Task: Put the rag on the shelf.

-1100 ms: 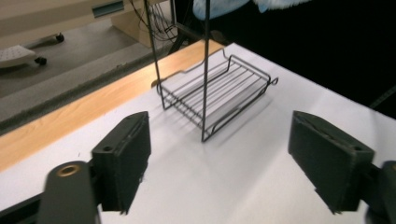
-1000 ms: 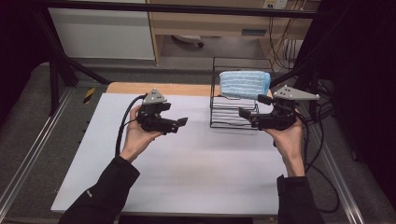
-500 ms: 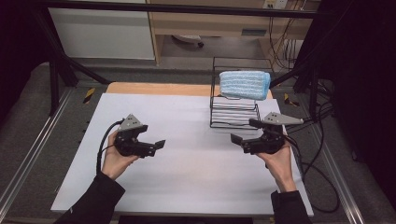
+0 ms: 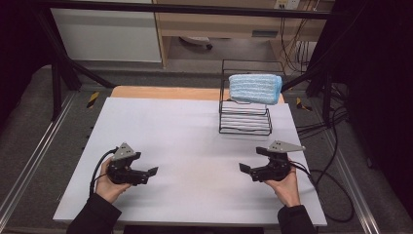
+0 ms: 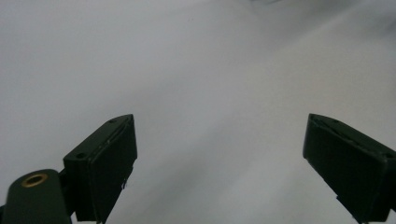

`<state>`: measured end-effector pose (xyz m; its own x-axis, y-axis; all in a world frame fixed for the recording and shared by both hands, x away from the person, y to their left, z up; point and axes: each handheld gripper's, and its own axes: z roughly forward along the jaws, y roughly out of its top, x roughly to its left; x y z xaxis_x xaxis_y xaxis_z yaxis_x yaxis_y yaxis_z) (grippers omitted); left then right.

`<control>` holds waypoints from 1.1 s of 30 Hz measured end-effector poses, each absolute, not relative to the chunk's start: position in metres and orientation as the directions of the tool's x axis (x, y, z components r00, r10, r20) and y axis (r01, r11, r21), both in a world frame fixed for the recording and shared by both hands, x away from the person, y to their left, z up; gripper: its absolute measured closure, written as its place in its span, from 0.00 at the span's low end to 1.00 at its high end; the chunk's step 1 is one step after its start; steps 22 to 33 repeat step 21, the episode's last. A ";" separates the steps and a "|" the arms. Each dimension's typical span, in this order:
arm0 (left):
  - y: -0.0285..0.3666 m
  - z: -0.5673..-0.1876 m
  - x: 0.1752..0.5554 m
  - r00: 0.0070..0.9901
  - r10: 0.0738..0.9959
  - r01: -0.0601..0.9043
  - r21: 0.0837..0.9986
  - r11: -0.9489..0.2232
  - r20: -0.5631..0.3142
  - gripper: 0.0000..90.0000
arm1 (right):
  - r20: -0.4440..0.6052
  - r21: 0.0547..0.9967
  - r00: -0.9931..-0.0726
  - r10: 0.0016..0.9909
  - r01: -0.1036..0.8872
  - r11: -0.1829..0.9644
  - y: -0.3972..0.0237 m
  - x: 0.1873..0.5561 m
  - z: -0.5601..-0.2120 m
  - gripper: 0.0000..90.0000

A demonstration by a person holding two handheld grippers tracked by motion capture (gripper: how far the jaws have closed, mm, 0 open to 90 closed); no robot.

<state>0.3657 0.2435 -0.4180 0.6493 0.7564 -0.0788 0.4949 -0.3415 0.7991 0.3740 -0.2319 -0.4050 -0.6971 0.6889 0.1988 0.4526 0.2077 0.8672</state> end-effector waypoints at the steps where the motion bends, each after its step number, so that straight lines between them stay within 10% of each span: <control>1: 0.246 -0.420 0.365 0.648 0.757 0.497 0.798 -0.340 -0.082 0.11 | 0.202 0.864 -0.695 0.690 0.458 0.208 -0.234 0.373 -0.410 0.01; 33: 0.261 -0.441 0.357 0.659 0.747 0.500 0.794 -0.347 -0.088 0.11 | 0.202 0.830 -0.684 0.701 0.499 0.247 -0.267 0.361 -0.447 0.01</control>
